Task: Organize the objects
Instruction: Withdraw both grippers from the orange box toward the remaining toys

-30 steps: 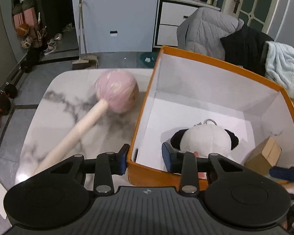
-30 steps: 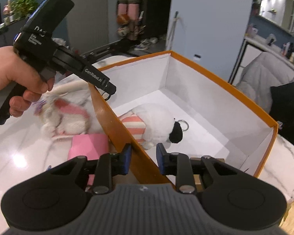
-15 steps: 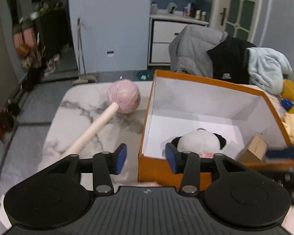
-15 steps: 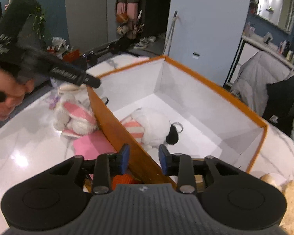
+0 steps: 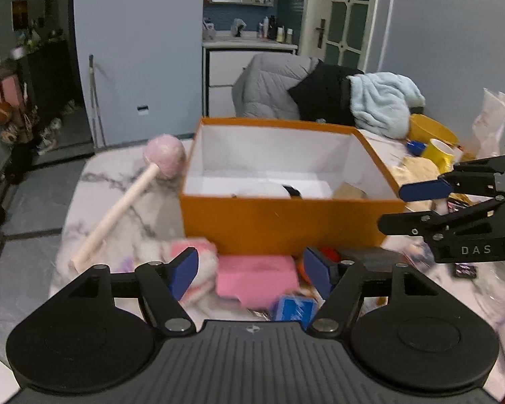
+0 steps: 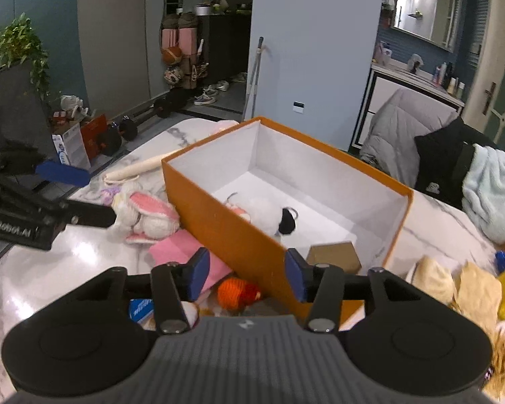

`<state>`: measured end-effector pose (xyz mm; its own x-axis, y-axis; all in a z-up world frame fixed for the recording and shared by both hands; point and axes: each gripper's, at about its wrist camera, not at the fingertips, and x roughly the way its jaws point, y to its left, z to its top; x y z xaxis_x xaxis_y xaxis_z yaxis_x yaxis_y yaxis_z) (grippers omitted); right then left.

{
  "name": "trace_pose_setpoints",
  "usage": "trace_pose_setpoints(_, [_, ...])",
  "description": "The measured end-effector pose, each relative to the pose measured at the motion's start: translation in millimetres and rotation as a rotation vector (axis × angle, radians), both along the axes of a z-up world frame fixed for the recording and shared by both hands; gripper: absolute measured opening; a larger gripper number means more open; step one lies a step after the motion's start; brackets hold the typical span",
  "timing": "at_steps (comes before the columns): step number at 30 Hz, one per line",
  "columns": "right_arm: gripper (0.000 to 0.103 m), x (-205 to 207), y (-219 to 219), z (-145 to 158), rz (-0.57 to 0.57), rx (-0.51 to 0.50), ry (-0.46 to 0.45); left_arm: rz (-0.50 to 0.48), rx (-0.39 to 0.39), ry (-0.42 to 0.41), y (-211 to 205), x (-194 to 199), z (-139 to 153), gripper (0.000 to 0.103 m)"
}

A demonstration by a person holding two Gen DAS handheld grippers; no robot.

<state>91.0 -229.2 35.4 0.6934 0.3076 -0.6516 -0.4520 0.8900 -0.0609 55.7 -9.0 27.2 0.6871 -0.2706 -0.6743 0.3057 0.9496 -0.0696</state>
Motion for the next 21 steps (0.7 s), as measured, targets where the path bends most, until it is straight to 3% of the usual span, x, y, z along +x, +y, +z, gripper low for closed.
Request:
trace_pose_setpoints(5, [0.065,-22.0,-4.7,-3.7,-0.024,0.004,0.015,-0.014,-0.022,0.057,-4.1,-8.8,-9.3,0.082])
trace_pose_setpoints(9, [0.076,-35.1,-15.7,-9.4,-0.073,0.051,0.035,-0.020,-0.012,0.038,-8.5,-16.6,-22.7,0.085])
trace_pose_setpoints(15, [0.078,-34.6,-33.5,-46.6,-0.178,0.094,0.153,-0.024,0.021,0.031,-11.3,-20.4,-50.5,0.086])
trace_pose_setpoints(21, [0.078,-28.9,-47.6,-79.5,-0.274,0.128,0.260,-0.065,-0.008,0.047,-16.6,-19.5,-68.0,0.086])
